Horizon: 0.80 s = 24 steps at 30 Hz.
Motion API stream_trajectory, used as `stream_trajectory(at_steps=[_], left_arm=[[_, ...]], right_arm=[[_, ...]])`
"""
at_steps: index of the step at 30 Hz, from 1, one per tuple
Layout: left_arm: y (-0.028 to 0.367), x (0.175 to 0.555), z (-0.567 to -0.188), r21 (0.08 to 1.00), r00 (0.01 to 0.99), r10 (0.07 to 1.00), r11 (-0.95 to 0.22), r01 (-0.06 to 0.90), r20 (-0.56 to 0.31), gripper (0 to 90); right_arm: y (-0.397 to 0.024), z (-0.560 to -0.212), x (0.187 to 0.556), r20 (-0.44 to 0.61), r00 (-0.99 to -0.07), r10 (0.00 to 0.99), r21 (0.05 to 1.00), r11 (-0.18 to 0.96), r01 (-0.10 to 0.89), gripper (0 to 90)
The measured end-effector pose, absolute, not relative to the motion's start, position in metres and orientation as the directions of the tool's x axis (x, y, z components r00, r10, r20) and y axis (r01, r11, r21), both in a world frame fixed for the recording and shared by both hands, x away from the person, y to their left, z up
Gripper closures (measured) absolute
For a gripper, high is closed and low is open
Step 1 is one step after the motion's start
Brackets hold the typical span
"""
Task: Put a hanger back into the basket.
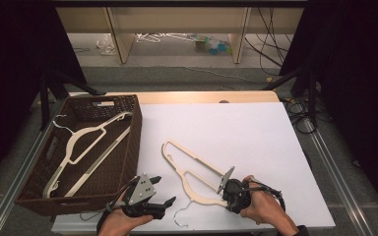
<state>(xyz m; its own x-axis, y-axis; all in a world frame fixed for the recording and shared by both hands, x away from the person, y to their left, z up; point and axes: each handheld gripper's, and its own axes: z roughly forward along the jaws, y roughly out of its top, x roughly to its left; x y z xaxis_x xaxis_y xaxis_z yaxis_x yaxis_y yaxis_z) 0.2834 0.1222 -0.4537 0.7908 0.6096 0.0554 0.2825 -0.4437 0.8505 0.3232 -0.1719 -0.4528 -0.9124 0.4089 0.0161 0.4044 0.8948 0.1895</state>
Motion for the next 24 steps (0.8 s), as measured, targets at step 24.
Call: stream_trajectory(at_steps=[24], left_arm=[[0.076, 0.311, -0.487, 0.630, 0.854, 0.300, -0.775, -0.041, 0.424, 29.6]], right_arm=[[-0.181, -0.424, 0.316, 0.030, -0.934, 0.355, 0.224, 0.909, 0.352, 80.0]])
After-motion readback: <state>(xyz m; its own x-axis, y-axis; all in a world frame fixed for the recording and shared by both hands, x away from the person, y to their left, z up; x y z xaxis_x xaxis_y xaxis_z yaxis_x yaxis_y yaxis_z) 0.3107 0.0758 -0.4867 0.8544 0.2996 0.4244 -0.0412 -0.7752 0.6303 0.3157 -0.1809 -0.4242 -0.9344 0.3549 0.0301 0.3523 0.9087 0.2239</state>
